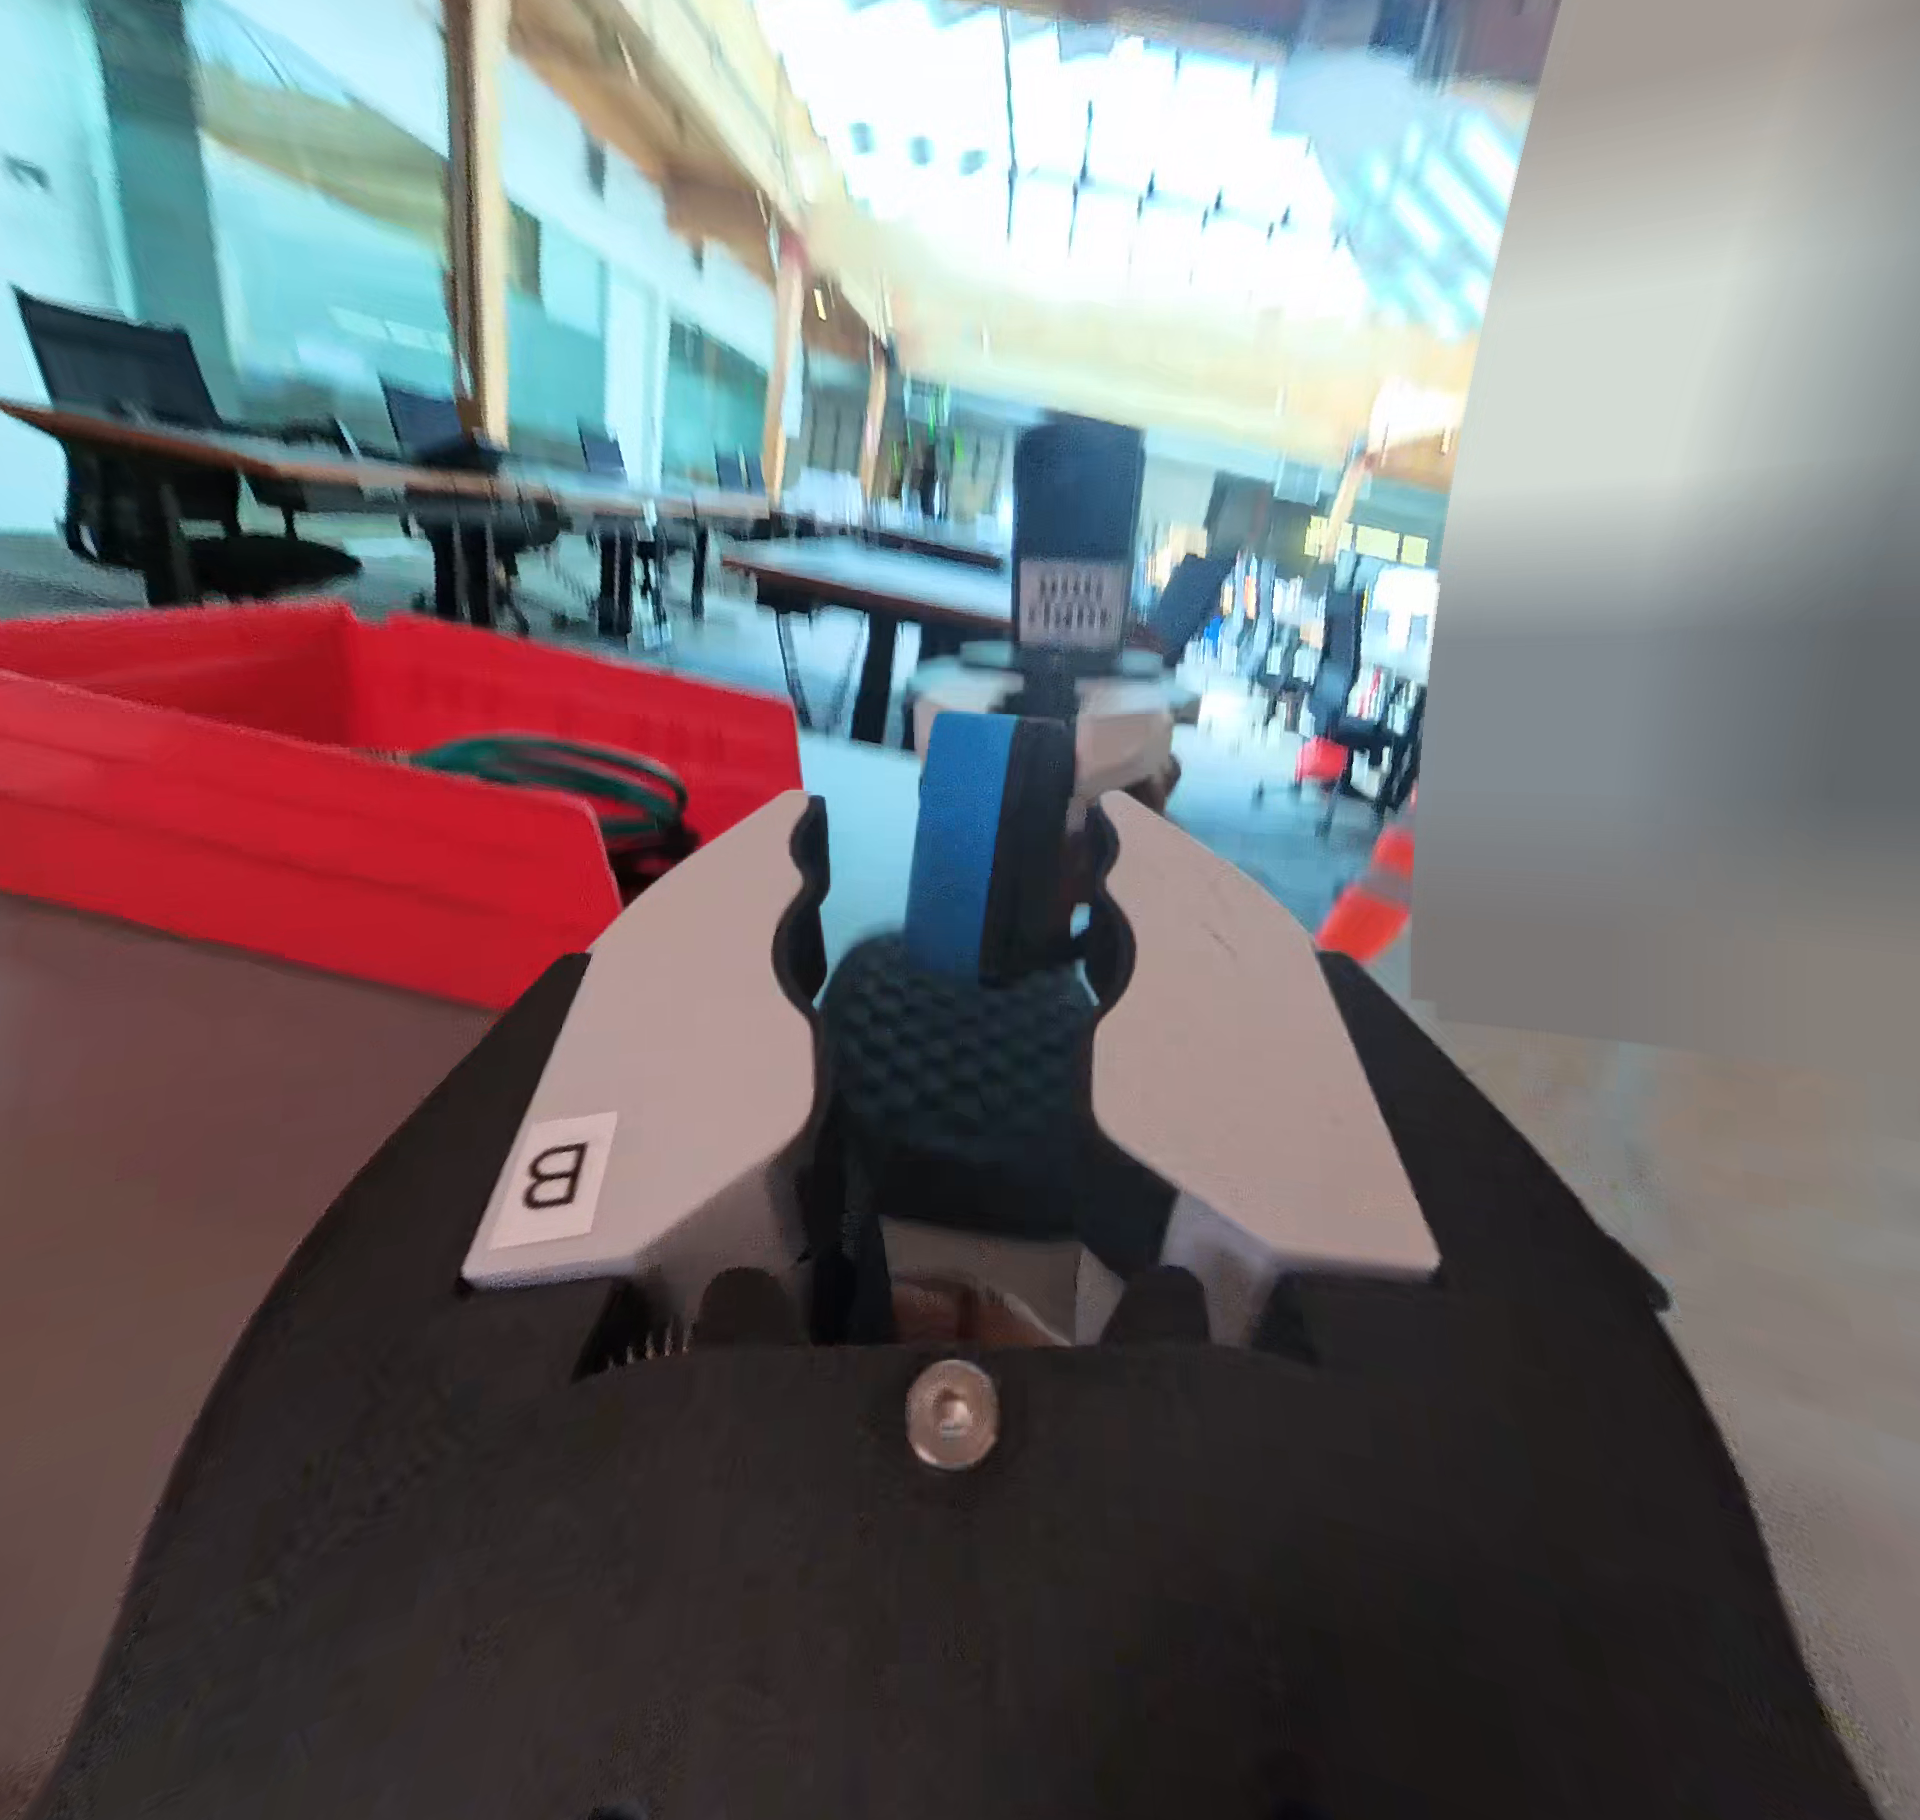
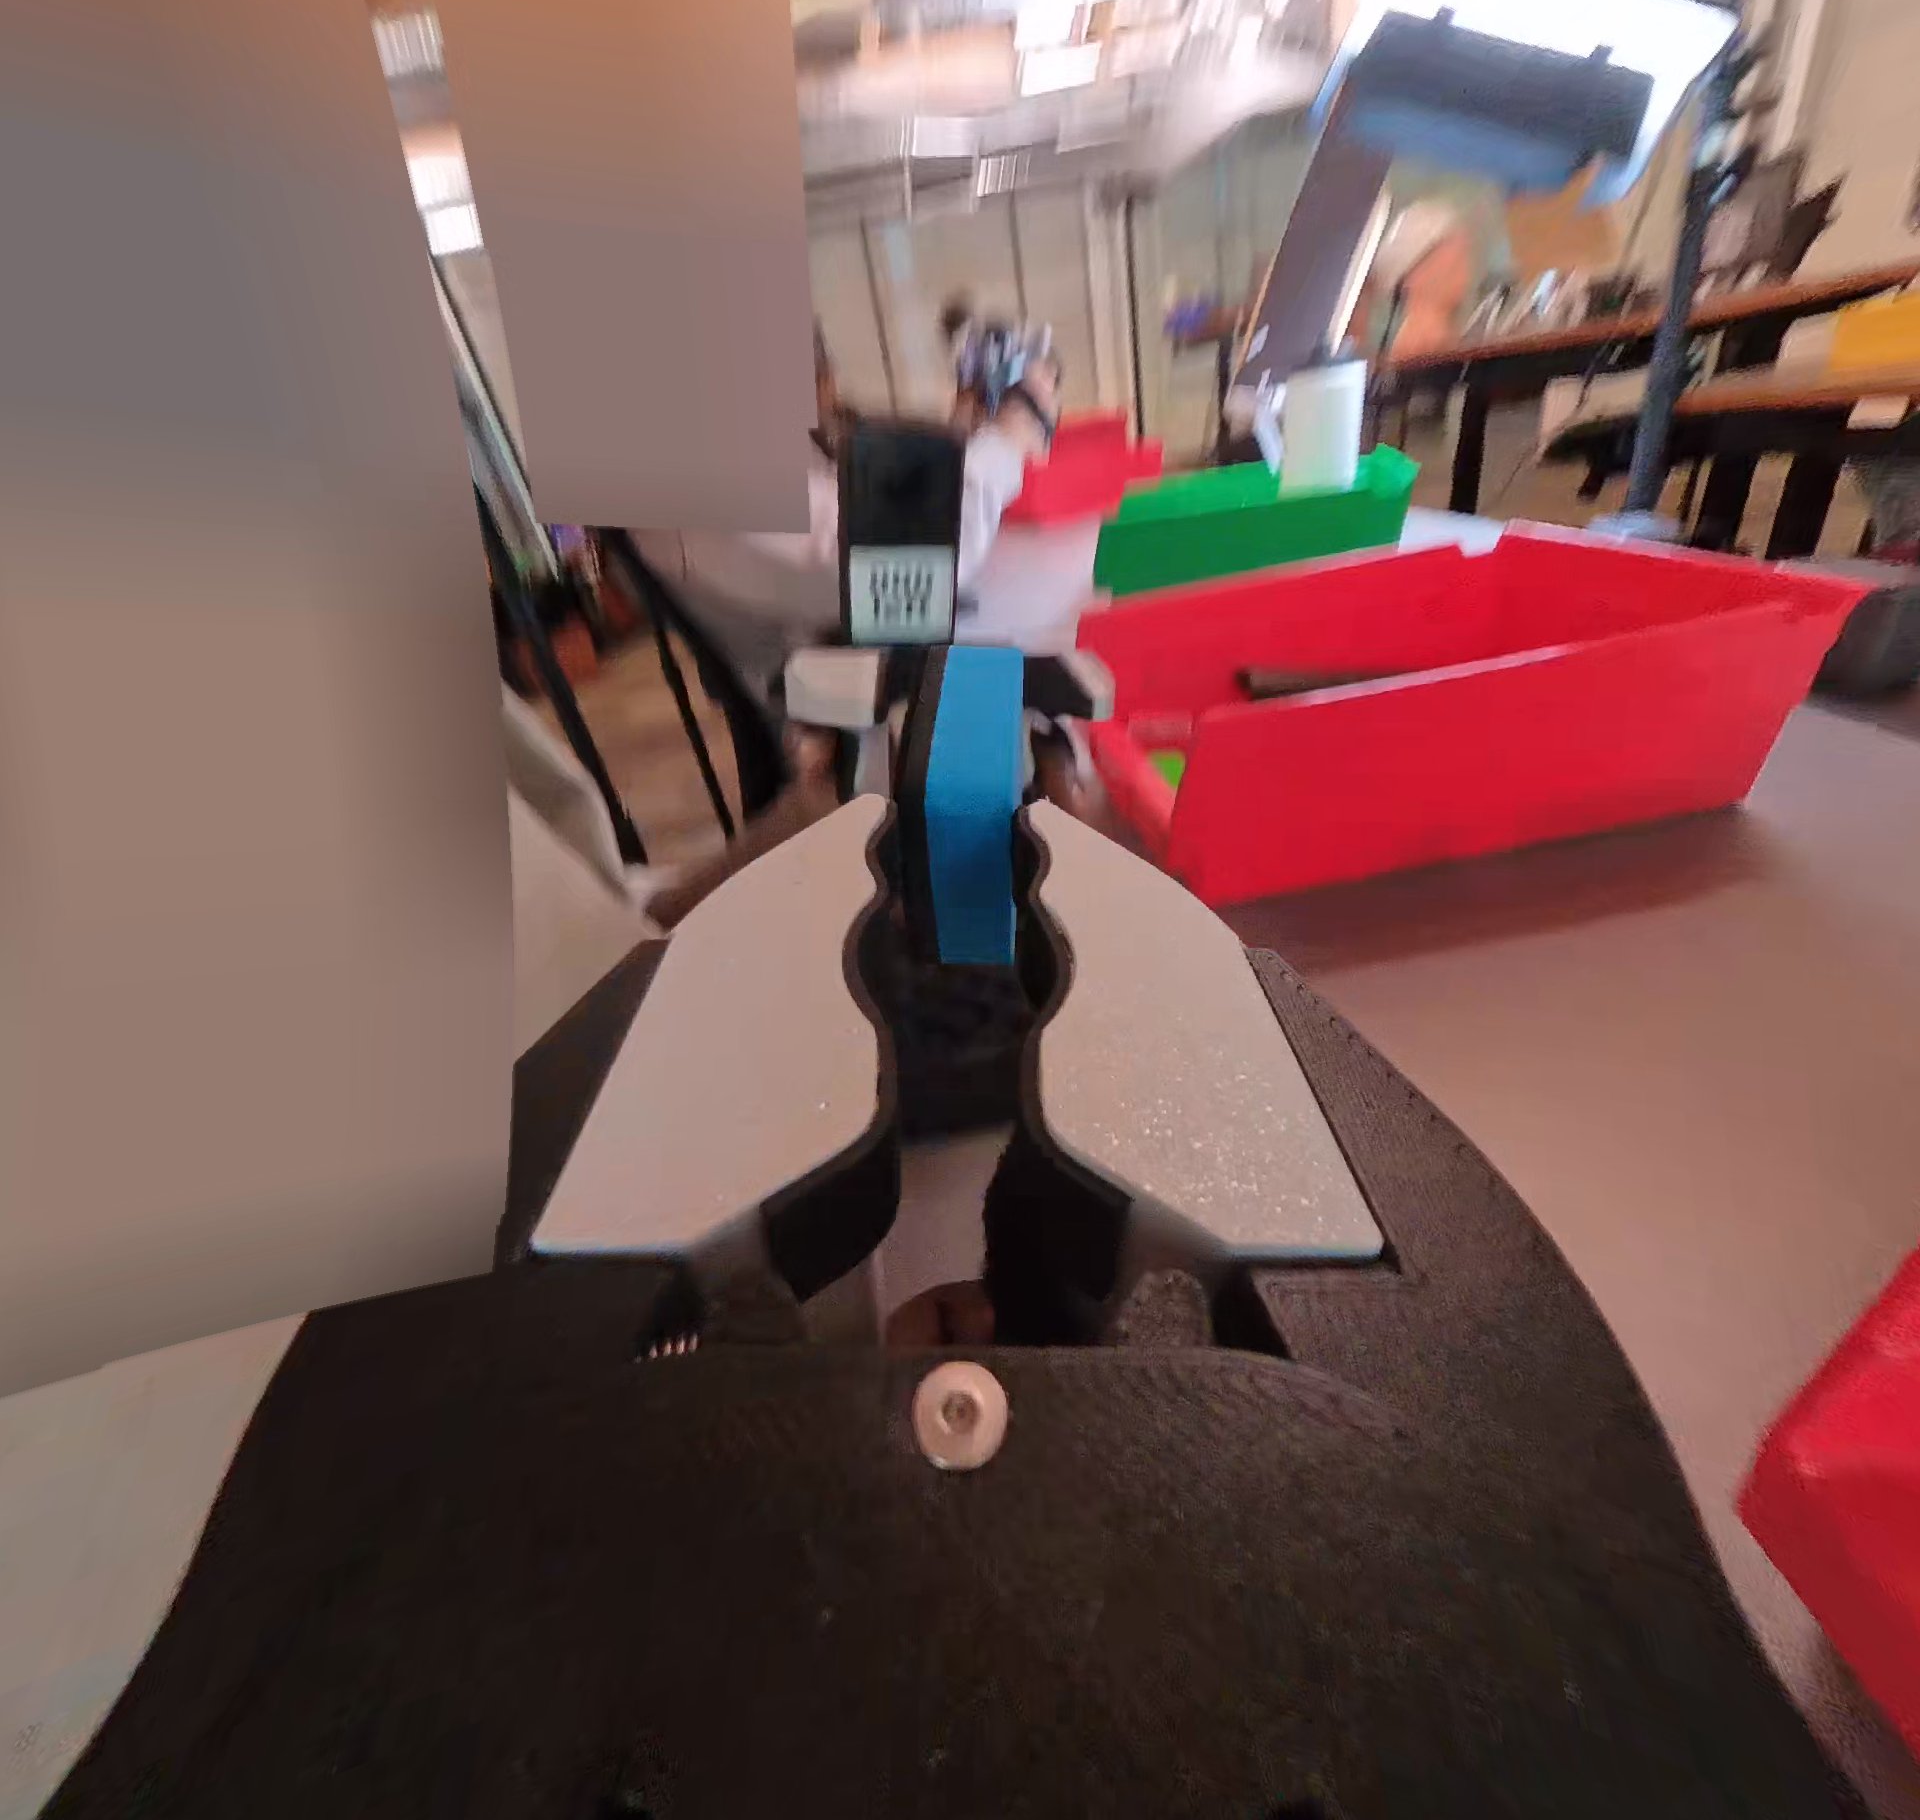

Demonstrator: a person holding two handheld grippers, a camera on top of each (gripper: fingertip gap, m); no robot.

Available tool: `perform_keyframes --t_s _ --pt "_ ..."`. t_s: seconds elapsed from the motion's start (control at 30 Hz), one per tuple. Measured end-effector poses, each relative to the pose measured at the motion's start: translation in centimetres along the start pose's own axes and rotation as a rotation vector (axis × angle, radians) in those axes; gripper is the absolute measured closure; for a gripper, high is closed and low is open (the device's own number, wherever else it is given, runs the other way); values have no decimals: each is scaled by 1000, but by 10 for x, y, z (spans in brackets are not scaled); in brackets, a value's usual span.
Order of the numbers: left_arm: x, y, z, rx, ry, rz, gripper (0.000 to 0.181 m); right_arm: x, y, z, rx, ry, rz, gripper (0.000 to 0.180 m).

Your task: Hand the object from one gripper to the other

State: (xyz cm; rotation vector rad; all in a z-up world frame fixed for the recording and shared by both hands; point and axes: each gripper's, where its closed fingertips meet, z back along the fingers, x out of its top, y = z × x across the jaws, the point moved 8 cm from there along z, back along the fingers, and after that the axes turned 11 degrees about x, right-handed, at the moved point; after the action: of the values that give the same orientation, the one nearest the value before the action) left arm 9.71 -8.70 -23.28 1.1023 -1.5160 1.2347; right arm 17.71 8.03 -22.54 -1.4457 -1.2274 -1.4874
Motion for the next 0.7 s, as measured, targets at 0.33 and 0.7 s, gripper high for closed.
perform_keyframes --t_s 0.33,0.7 --pt "-12 -15 2 -96 213 -122 135 -11 12 -4 67 237 34 160" --pt "-9 -15 -4 -94 116 -73 159 -7 9 -4 41 173 57 159"
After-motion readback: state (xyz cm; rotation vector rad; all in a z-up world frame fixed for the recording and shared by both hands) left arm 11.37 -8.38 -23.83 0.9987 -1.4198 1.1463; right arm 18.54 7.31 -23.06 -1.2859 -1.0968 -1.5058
